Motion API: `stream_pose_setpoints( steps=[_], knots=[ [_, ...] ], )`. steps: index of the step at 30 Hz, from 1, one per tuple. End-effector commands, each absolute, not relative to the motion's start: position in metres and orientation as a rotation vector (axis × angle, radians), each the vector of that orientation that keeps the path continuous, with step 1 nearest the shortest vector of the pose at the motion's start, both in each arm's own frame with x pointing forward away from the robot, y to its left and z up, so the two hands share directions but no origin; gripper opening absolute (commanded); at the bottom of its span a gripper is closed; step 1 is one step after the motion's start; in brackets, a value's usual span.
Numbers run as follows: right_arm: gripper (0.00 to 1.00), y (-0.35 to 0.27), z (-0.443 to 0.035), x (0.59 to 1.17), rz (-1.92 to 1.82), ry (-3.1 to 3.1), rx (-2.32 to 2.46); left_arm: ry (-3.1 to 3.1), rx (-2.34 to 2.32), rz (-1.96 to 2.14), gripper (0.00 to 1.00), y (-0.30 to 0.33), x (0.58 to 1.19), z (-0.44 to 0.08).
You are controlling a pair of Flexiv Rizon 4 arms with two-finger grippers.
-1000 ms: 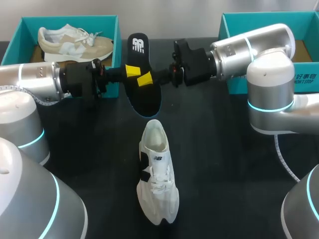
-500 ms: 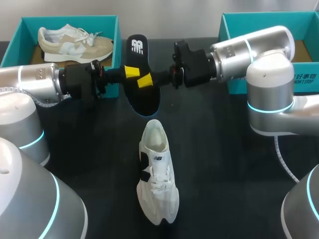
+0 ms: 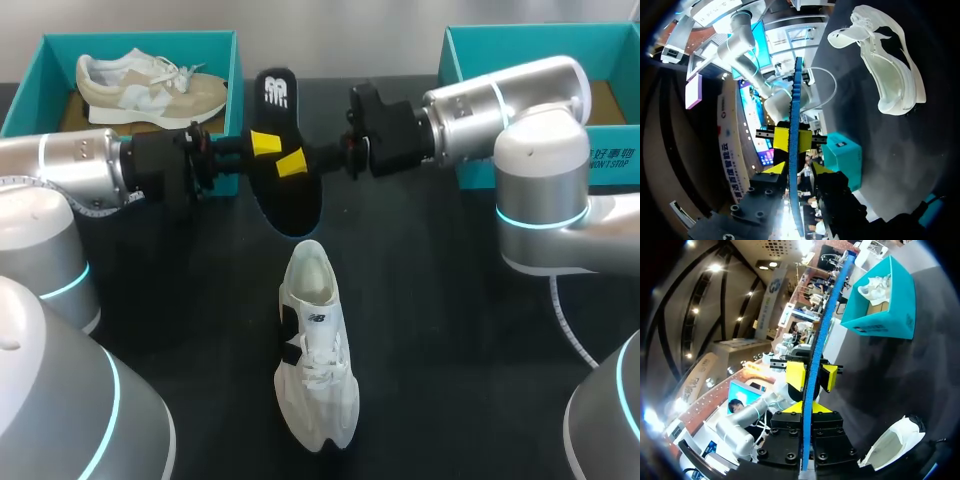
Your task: Take the shoe out of the shoebox, open the shoe tongue, remove and reinsert the insole, then place the shoe into the shoebox
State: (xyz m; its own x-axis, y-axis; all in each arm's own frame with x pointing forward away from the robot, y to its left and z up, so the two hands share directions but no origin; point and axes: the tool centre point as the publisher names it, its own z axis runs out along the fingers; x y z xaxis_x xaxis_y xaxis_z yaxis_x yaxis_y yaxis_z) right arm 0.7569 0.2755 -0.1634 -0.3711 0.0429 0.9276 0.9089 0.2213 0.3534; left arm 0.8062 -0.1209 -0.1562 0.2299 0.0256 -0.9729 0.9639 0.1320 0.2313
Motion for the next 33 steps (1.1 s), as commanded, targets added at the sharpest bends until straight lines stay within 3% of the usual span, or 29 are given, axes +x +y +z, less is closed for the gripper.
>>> stream_pose_setpoints(
  steps=[1,14,33],
  knots=[
    [0.00,0.267,-0.165,0.754,-1.293,-1.639,-0.908,1.160,1.217,-0.945,1.00,-0.111,0.799,-0.148],
    [0.00,0.251,-0.169,0.758,-1.353,-1.731,-0.820,1.648,1.234,-1.081,1.00,-0.064,0.755,-0.156],
    [0.00,0.250,-0.170,0.759,-1.346,-1.730,-0.810,1.648,1.234,-1.081,1.00,-0.064,0.755,-0.156]
  ],
)
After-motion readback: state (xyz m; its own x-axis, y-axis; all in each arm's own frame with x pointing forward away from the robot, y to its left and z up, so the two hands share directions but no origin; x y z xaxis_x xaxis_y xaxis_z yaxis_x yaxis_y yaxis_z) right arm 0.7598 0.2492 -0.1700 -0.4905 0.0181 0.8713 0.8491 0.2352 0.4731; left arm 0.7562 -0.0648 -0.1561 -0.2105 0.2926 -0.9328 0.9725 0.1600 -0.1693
